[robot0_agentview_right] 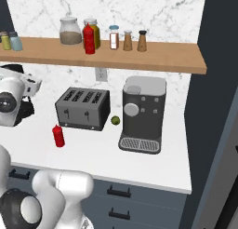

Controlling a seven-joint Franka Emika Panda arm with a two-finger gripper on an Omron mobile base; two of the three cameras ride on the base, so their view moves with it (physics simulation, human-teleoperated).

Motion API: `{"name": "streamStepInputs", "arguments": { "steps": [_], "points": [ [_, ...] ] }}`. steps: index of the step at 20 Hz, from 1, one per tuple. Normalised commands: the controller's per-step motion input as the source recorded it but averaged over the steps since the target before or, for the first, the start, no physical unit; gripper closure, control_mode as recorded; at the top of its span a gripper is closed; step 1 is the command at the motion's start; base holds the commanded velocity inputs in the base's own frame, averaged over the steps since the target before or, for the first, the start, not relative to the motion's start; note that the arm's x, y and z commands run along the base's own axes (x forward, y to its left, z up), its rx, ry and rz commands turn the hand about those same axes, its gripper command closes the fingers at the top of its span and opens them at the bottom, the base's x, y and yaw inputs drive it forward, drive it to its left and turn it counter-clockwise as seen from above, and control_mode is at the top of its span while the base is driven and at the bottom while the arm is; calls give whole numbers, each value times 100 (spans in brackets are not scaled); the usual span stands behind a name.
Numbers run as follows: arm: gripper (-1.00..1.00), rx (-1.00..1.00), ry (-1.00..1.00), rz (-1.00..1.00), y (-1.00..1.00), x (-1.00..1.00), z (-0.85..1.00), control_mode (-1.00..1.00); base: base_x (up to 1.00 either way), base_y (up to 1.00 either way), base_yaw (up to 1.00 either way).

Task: Put the shaker and condiment bottle from the counter next to their counterparts in the cabinet.

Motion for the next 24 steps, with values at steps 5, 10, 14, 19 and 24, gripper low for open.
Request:
{"name": "streamStepInputs", "arguments": {
  "steps": [5,10,14,19,24],
  "points": [
    [-100,18,1,-46,-23,-94,-2,-100,0,0,0],
    [-100,15,3,-46,-13,-77,-15,-100,0,0,0],
    [-100,4,11,-36,0,-33,-28,-100,0,0,0],
    [-100,2,10,-26,0,-15,-17,-100,0,0,0],
    [-100,-1,1,-3,1,-3,-19,-100,0,0,0]
  ]
}}
